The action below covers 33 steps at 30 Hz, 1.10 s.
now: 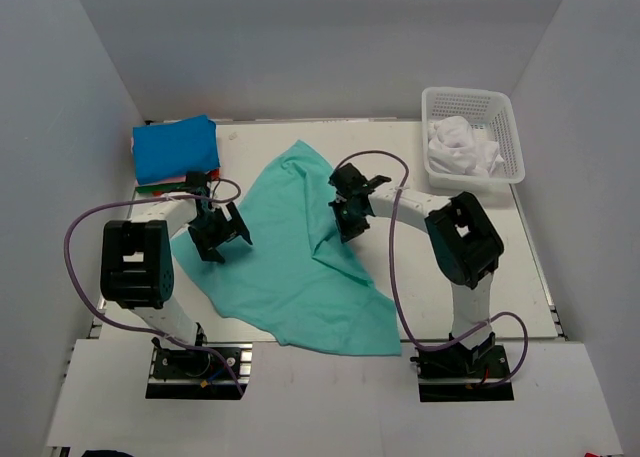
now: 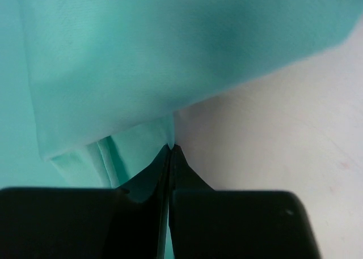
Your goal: Fold and stack the t-shirts
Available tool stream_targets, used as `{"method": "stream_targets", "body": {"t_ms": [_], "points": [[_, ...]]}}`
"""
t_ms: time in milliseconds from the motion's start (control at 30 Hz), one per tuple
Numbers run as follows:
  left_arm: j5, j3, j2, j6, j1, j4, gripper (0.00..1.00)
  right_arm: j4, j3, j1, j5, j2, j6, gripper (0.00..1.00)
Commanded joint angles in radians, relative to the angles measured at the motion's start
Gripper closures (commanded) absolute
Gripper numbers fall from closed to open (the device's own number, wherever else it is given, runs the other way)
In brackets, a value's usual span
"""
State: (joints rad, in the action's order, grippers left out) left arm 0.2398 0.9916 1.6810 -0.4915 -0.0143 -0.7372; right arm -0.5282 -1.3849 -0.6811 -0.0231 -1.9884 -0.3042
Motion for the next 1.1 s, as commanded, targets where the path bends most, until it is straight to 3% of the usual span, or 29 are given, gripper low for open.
{"method": "stream_targets", "body": {"t_ms": [0, 267, 600, 733, 933, 1067], "points": [[-0.109, -0.036, 0.038, -0.042, 0.005, -0.065, 0.00, -0.071, 0.073, 0.034, 0.121, 0.083, -0.072, 1.00], [-0.143, -0.064, 0.131, -0.051, 0.005, -0.108, 0.00, -0.174, 0.220, 0.121, 0.304, 0.233, -0.268, 1.00], [-0.181, -0.042, 0.184, -0.033, 0.005, -0.128, 0.00, -0.236, 0.329, 0.242, 0.411, 0.347, -0.300, 1.00], [-0.191, -0.021, 0.195, -0.024, 0.005, -0.128, 0.00, -0.225, 0.334, 0.265, 0.398, 0.373, -0.245, 0.73], [-0.149, 0.024, 0.206, -0.004, 0.005, -0.128, 0.00, -0.061, 0.291, 0.265, 0.172, 0.399, -0.132, 0.63], [-0.149, 0.056, 0.206, 0.031, -0.004, -0.128, 0.00, -0.018, 0.196, 0.259, 0.043, 0.324, -0.098, 0.50]]}}
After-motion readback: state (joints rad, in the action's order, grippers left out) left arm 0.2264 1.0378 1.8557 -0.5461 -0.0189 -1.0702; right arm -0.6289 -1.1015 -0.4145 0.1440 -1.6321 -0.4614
